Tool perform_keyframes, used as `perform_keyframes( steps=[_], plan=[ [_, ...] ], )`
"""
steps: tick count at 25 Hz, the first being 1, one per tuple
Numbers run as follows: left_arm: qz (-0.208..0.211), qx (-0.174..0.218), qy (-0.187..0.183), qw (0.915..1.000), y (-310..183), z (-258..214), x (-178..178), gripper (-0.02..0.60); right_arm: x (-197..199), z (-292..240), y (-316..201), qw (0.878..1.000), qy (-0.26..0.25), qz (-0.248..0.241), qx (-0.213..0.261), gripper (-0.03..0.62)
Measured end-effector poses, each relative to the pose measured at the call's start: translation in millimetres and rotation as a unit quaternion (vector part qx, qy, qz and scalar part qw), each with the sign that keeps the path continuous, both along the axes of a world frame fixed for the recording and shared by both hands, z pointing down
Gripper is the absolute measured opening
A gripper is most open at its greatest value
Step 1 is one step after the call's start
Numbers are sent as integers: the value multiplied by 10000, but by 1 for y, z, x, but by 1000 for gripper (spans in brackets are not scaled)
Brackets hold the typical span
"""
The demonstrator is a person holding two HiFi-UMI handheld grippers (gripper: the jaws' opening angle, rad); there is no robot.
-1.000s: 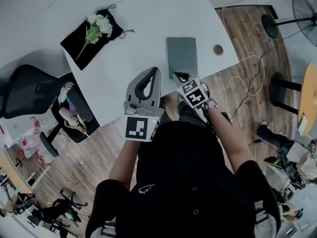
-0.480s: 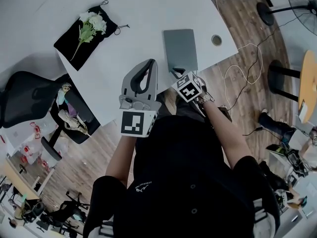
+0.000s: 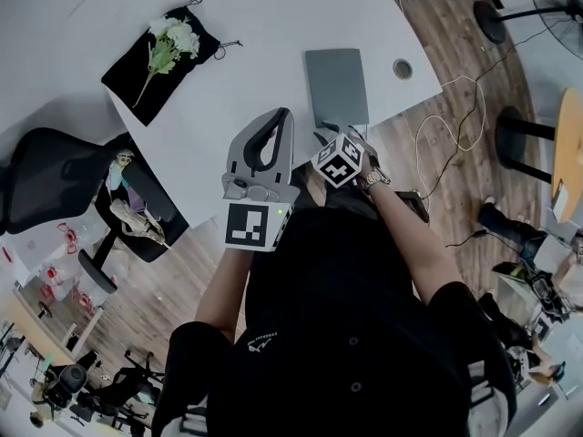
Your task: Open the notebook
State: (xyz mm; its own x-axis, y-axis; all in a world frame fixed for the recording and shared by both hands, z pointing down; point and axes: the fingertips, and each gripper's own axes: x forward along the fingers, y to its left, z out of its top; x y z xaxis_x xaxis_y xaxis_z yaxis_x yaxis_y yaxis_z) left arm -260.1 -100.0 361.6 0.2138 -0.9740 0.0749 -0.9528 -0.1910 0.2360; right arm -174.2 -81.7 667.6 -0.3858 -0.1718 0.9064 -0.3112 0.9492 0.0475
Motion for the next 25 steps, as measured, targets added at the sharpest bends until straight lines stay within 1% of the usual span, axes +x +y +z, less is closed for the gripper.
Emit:
perform_keyframes(
  steps=[6, 12, 16, 21, 25],
  plan=[
    [-83, -11, -18, 10000, 6, -1, -5, 8, 0, 4, -6, 9992, 157, 38, 355, 107],
    [-156, -27, -10, 9999, 13, 0, -8, 8, 1, 9, -7, 9980, 308, -31, 550, 106],
    [-183, -35, -8, 9998, 17, 1, -9, 8, 5, 7, -11, 9971, 304, 115, 686, 106],
    [-245, 4, -41, 9997, 19, -1, -12, 8, 5, 0, -14, 9963, 215, 158, 817, 105],
    [-303, 27, -36, 9995, 23, -2, -12, 8, 6, -7, -11, 9955, 149, 122, 926, 75]
  ],
)
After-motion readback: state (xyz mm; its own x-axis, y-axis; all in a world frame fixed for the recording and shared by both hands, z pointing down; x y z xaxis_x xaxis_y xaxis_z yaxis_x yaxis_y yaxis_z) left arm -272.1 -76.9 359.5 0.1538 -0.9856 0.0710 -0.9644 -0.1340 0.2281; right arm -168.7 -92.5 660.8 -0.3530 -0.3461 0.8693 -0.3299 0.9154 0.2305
